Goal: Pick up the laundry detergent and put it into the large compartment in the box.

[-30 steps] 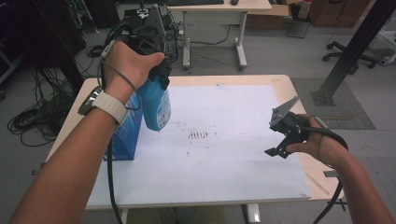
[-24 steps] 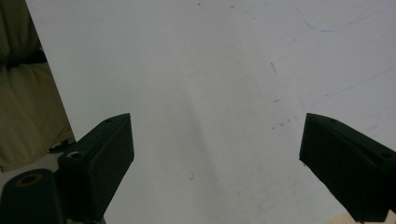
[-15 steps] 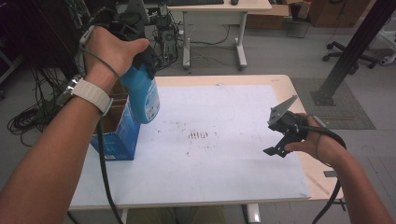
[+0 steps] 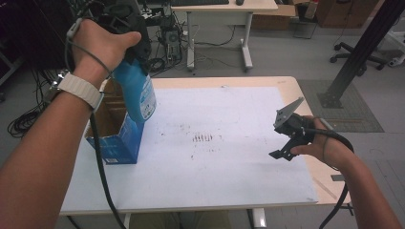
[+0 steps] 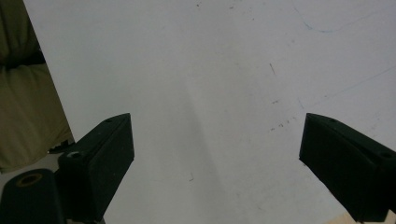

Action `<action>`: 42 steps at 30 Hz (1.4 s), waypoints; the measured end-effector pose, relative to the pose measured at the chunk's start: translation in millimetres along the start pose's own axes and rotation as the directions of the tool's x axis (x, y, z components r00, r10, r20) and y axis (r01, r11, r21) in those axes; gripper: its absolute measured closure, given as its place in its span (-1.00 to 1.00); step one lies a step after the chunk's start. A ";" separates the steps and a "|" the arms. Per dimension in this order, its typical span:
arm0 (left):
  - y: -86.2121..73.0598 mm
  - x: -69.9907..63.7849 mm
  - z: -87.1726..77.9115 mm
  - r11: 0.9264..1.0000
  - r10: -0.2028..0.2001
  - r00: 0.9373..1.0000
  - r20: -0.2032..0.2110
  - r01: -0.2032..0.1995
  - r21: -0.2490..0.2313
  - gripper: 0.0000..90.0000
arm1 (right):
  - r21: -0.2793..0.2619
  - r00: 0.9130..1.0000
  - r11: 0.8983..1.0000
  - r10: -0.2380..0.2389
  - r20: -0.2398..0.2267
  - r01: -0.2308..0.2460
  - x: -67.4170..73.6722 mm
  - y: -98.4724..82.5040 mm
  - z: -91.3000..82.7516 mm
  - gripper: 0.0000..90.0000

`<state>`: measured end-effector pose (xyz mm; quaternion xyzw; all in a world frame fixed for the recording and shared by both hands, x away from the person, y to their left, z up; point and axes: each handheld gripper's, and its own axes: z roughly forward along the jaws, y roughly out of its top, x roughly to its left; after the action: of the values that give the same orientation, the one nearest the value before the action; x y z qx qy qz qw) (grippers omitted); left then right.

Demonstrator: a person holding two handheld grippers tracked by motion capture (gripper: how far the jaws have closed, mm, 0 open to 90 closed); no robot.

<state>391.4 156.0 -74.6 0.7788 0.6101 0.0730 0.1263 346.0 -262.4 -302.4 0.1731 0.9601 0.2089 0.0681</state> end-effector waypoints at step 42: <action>-7.1 62.9 -10.7 0.995 -0.094 0.993 -0.067 0.092 -0.040 -0.17 | 0.007 1.000 1.000 0.007 0.006 -0.007 -2.9 5.8 0.0 -0.77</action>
<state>397.3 219.7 -68.8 0.7441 0.6483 0.1050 0.1228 350.5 -258.5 -299.8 0.1773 0.9600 0.2051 0.0698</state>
